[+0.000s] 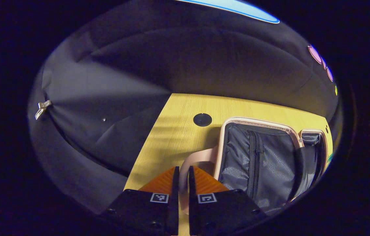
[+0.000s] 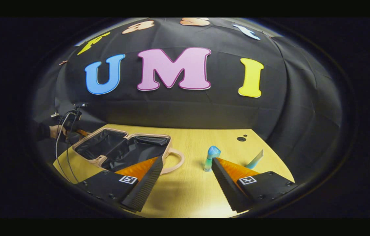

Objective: First open the suitcase, pack the skin care products into it, and then close the suitcase.

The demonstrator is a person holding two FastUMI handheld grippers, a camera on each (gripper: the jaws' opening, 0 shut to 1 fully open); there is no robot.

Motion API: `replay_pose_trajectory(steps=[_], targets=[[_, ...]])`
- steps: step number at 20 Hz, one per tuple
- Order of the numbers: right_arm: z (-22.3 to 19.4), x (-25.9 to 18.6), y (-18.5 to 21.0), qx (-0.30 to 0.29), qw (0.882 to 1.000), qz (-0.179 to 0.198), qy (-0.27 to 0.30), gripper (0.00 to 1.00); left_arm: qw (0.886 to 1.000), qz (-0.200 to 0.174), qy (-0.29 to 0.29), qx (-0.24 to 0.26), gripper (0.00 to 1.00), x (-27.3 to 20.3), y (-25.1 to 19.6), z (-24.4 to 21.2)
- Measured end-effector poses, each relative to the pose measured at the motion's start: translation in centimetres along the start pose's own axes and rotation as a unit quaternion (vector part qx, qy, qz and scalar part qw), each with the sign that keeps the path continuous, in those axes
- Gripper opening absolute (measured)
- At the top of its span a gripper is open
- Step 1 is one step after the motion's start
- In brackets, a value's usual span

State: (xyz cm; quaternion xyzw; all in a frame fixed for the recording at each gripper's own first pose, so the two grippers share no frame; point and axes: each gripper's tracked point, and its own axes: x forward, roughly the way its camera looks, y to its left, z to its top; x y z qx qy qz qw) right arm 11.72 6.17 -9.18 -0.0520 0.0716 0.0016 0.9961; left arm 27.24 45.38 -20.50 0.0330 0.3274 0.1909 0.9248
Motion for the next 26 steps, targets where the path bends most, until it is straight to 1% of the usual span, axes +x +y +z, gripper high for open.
replay_pose_trajectory(steps=[1, 2, 3, 4, 5, 6, 7, 8, 9, 10, 11, 12, 14, 17, 19, 21, 24, 26], targets=[[0.3, -0.1, -0.2, 0.001, 1.000, -0.001, -0.004, 0.96, 1.000, 0.015, -0.017, 0.015, 0.21, -0.5, 0.7, 1.1], [0.5, -0.1, -0.6, 0.003, 1.000, -0.003, -0.006, 0.96, 0.999, 0.024, -0.038, 0.026, 0.29, -1.7, 1.0, 2.4], [0.8, -0.2, -1.0, 0.007, 1.000, -0.006, -0.009, 0.95, 0.997, 0.028, -0.064, 0.036, 0.23, -3.4, 1.1, 4.0], [1.1, -0.3, -1.5, 0.015, 1.000, -0.006, -0.009, 0.95, 0.995, 0.026, -0.087, 0.036, 0.30, -5.6, 0.7, 5.5], [1.4, -0.4, -1.8, 0.025, 1.000, -0.003, -0.009, 0.95, 0.994, 0.013, -0.107, 0.029, 0.44, -8.1, -0.2, 6.5], [2.1, -0.6, -2.3, 0.031, 0.999, -0.002, -0.013, 0.96, 0.991, -0.003, -0.132, 0.019, 0.69, -11.0, -1.8, 7.3], [2.9, -1.0, -3.2, 0.032, 0.999, -0.006, -0.018, 0.96, 0.987, -0.021, -0.161, 0.010, 0.76, -13.7, -3.8, 8.2], [3.5, -1.2, -4.2, 0.028, 0.999, -0.011, -0.022, 0.95, 0.981, -0.036, -0.192, 0.004, 0.89, -16.5, -6.0, 8.6], [4.0, -1.4, -5.3, 0.026, 0.999, -0.017, -0.024, 0.95, 0.975, -0.051, -0.218, 0.007, 0.94, -18.9, -8.4, 8.7], [4.5, -1.5, -6.3, 0.028, 0.999, -0.022, -0.028, 0.95, 0.970, -0.055, -0.237, 0.014, 0.98, -21.4, -10.0, 8.1], [5.0, -1.5, -7.3, 0.032, 0.999, -0.027, -0.033, 0.95, 0.966, -0.050, -0.253, 0.014, 0.97, -23.5, -11.6, 7.2], [5.4, -1.6, -8.2, 0.037, 0.998, -0.032, -0.037, 0.95, 0.964, -0.055, -0.262, 0.010, 0.96, -24.9, -13.8, 5.8], [6.1, -1.9, -9.8, 0.045, 0.997, -0.041, -0.044, 0.95, 0.958, -0.097, -0.270, 0.011, 0.97, -27.2, -20.2, 3.2], [5.5, -2.1, -12.2, 0.042, 0.997, -0.048, -0.045, 0.95, 0.948, -0.189, -0.256, 0.031, 0.97, -30.0, -31.8, -1.2], [4.6, -1.9, -13.6, 0.042, 0.997, -0.050, -0.037, 0.95, 0.936, -0.238, -0.255, 0.056, 0.97, -31.0, -38.5, -3.1], [3.3, -1.7, -15.1, 0.044, 0.997, -0.053, -0.025, 0.95, 0.927, -0.277, -0.243, 0.074, 0.97, -31.0, -44.3, -4.5], [1.7, -1.3, -17.4, 0.046, 0.997, -0.059, -0.013, 0.96, 0.917, -0.324, -0.218, 0.076, 0.97, -30.8, -52.0, -6.9], [0.9, -1.1, -19.1, 0.044, 0.997, -0.065, -0.009, 0.95, 0.911, -0.345, -0.207, 0.087, 0.97, -29.9, -56.2, -8.3]])
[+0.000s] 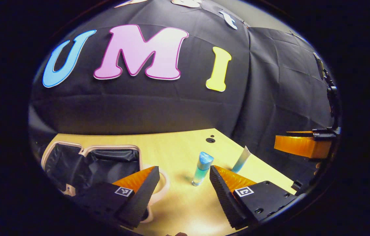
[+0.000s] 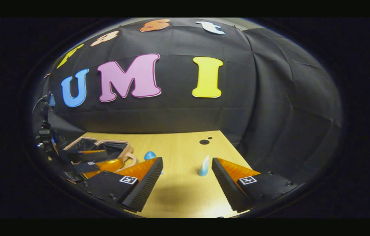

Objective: First open the suitcase, pack the skin care products into it, and then close the suitcase.

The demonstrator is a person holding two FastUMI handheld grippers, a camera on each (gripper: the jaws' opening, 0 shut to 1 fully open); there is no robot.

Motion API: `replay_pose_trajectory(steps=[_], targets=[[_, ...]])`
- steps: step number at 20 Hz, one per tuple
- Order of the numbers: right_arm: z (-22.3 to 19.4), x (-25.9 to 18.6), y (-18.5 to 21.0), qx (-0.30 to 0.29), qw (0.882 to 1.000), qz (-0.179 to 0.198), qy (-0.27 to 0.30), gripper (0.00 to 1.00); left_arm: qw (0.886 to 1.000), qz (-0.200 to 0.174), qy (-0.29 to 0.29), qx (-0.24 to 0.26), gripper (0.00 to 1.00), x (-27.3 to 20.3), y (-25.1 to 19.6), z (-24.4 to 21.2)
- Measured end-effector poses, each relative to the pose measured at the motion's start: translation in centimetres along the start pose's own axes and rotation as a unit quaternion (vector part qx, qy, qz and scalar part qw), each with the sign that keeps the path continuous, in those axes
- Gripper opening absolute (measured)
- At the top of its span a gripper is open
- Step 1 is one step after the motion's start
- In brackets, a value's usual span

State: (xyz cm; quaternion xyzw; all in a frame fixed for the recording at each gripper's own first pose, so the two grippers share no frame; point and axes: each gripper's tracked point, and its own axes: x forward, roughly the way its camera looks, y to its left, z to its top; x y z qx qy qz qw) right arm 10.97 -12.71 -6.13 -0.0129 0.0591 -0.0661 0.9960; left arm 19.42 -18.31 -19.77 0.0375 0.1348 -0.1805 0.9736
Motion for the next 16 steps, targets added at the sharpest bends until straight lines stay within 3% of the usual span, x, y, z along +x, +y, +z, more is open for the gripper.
replay_pose_trajectory(steps=[3, 12, 13, 16], targets=[[-1.7, 1.1, -1.9, 0.000, 1.000, -0.006, 0.010, 0.96, 1.000, -0.018, 0.019, 0.011, 0.97, 4.4, -2.4, -2.3], [-6.5, 7.5, -3.8, 0.004, 0.999, -0.008, 0.037, 0.96, 0.999, 0.015, 0.051, -0.004, 0.96, 14.6, -1.9, -6.5], [-7.0, 8.6, -3.8, 0.008, 0.999, -0.010, 0.042, 0.96, 0.998, 0.012, 0.055, -0.007, 0.94, 15.0, -2.1, -6.8], [-8.0, 11.3, -4.0, 0.007, 0.999, -0.014, 0.051, 0.96, 0.998, 0.016, 0.063, -0.003, 0.70, 15.4, -2.4, -7.4]])
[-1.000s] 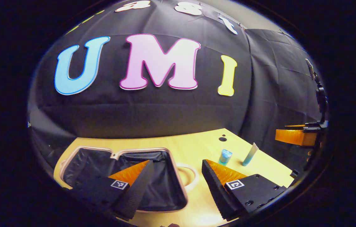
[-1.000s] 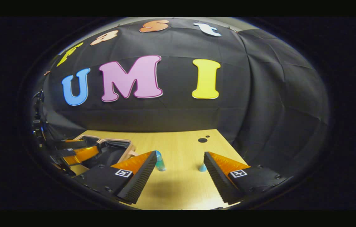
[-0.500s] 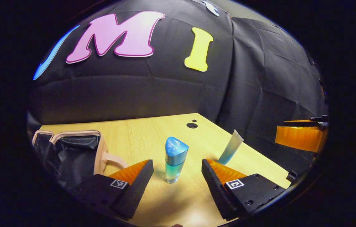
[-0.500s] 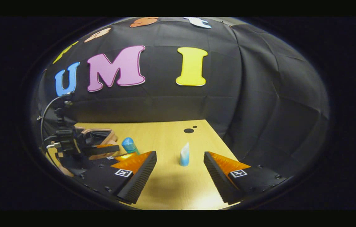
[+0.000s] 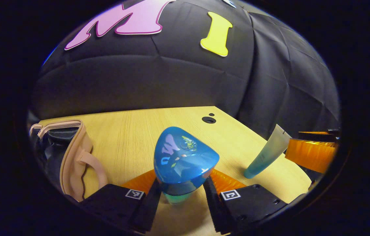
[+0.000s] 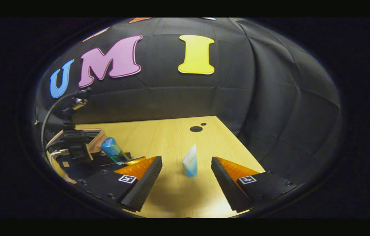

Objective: First open the suitcase, pack the skin care products into it, and then close the suitcase.

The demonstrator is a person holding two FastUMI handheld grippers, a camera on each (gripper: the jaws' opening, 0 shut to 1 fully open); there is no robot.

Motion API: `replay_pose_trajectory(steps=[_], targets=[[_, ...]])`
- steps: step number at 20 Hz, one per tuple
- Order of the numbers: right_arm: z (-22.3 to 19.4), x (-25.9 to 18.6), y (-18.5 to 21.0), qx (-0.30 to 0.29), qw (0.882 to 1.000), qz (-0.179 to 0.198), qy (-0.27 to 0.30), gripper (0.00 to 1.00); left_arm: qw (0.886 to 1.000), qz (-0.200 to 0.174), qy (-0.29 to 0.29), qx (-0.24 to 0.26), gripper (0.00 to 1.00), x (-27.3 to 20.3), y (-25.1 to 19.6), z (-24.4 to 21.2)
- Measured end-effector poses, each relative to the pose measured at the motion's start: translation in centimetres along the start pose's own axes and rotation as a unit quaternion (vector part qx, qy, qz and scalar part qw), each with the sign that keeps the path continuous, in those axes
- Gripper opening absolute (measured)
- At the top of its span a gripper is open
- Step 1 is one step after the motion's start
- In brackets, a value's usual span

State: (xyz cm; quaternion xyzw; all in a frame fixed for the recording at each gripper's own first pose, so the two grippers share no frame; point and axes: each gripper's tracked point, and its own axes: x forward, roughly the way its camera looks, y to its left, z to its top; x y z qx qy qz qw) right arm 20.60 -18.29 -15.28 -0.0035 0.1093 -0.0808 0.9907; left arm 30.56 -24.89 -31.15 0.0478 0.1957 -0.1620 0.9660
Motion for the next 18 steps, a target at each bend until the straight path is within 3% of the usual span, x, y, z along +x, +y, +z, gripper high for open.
replay_pose_trajectory(steps=[3, 4, 5, 7, 8, 11, 12, 13, 14, 16, 18], targets=[[-1.0, 2.1, -0.5, -0.007, 1.000, -0.009, 0.005, 0.96, 1.000, -0.001, 0.001, -0.001, 0.54, -0.2, 0.7, 0.1], [-1.4, 2.9, -0.5, -0.005, 1.000, -0.010, 0.012, 0.92, 1.000, 0.002, 0.001, -0.002, 0.50, 0.2, 0.7, -0.2], [-2.0, 3.6, -0.5, -0.005, 1.000, -0.013, 0.020, 0.96, 1.000, 0.003, 0.000, -0.006, 0.49, 0.1, 0.8, -0.2], [-3.3, 4.7, -0.8, -0.010, 0.999, -0.022, 0.035, 0.96, 1.000, 0.004, -0.001, -0.019, 0.47, -0.1, 1.2, -0.2], [-3.8, 5.4, -0.9, -0.010, 0.999, -0.026, 0.040, 0.92, 1.000, 0.006, 0.000, -0.023, 0.48, -0.2, 1.4, -0.3], [-5.2, 7.0, -1.2, -0.019, 0.998, -0.038, 0.053, 0.96, 1.000, 0.006, 0.003, -0.026, 0.47, -0.5, 1.4, -0.4], [-5.5, 7.5, -1.1, -0.021, 0.998, -0.038, 0.055, 0.89, 1.000, 0.006, 0.004, -0.025, 0.48, -0.4, 1.5, -0.5], [-5.7, 7.9, -1.1, -0.024, 0.997, -0.040, 0.057, 0.89, 1.000, 0.007, 0.004, -0.025, 0.47, -0.4, 1.5, -0.5], [-6.1, 8.3, -1.0, -0.027, 0.997, -0.040, 0.060, 0.68, 1.000, 0.008, 0.004, -0.025, 0.48, -0.4, 1.5, -0.5], [-6.8, 8.4, -0.7, -0.029, 0.997, -0.034, 0.070, 0.50, 1.000, 0.013, 0.004, -0.024, 0.48, -0.4, 1.6, -0.6], [-6.6, 8.3, -0.3, -0.030, 0.997, -0.022, 0.065, 0.45, 1.000, 0.017, 0.003, -0.022, 0.48, -0.5, 1.5, -0.7]])
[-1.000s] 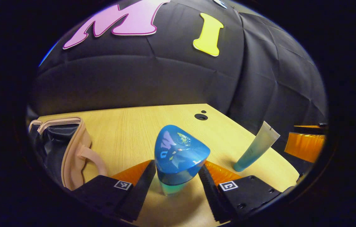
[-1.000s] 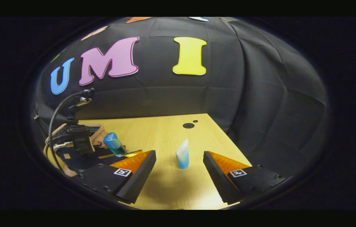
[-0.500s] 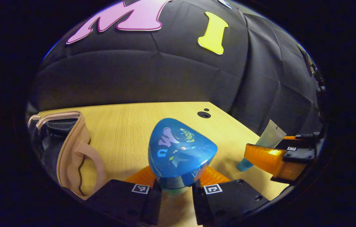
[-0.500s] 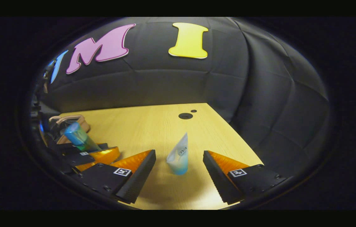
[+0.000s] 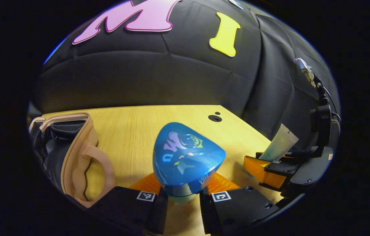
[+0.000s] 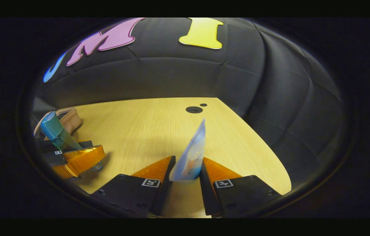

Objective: First open the suitcase, pack the skin care products into it, and then close the suitcase.

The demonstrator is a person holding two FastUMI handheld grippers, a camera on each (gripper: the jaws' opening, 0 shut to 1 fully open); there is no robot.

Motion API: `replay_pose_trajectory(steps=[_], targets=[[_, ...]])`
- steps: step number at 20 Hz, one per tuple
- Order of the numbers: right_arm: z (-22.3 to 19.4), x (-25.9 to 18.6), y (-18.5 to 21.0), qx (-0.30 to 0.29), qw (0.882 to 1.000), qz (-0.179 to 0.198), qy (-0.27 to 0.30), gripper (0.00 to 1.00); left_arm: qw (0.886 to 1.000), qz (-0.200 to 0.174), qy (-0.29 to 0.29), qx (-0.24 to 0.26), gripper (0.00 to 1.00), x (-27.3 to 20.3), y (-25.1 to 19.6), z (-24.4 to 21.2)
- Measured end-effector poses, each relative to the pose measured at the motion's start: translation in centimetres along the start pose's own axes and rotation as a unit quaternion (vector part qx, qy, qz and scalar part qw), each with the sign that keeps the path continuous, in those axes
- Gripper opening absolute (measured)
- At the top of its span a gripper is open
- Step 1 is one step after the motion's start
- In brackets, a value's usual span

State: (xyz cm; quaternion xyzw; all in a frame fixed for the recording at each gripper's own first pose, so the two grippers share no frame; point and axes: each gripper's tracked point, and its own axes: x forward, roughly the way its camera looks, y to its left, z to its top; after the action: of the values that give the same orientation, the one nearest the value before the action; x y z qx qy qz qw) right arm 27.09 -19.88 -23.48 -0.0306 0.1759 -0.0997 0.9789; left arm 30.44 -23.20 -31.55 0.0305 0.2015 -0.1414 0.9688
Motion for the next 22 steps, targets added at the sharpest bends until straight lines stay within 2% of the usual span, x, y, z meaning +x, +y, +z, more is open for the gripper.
replay_pose_trajectory(steps=[2, 8, 9, 10, 11, 14, 18, 22], targets=[[-0.1, 0.0, 0.3, 0.004, 1.000, 0.010, 0.003, 0.40, 1.000, 0.003, -0.001, -0.003, 0.48, 0.0, 0.1, 0.1], [2.3, -2.9, 1.2, -0.010, 0.999, 0.023, -0.037, 0.40, 1.000, 0.009, -0.009, -0.025, 0.46, -1.7, 1.0, 0.7], [3.1, -3.6, 1.6, -0.005, 0.999, 0.028, -0.046, 0.39, 1.000, 0.010, -0.019, -0.020, 0.50, -2.4, 1.1, 1.5], [3.7, -4.4, 2.1, -0.004, 0.998, 0.033, -0.053, 0.34, 0.999, 0.007, -0.031, -0.015, 0.46, -3.2, 1.0, 2.5], [4.3, -5.2, 2.7, -0.005, 0.997, 0.039, -0.059, 0.39, 0.999, 0.004, -0.041, -0.013, 0.46, -4.3, 1.0, 3.7], [6.1, -8.1, 5.5, -0.008, 0.995, 0.065, -0.081, 0.39, 0.998, 0.012, -0.056, -0.024, 0.46, -8.3, 2.8, 7.2], [8.0, -11.8, 11.4, -0.005, 0.988, 0.114, -0.102, 0.39, 0.995, 0.072, -0.054, -0.031, 0.46, -13.3, 9.7, 9.2], [9.6, -14.4, 18.2, -0.005, 0.977, 0.180, -0.115, 0.39, 0.987, 0.151, 0.001, -0.048, 0.46, -16.3, 19.7, 6.1]])
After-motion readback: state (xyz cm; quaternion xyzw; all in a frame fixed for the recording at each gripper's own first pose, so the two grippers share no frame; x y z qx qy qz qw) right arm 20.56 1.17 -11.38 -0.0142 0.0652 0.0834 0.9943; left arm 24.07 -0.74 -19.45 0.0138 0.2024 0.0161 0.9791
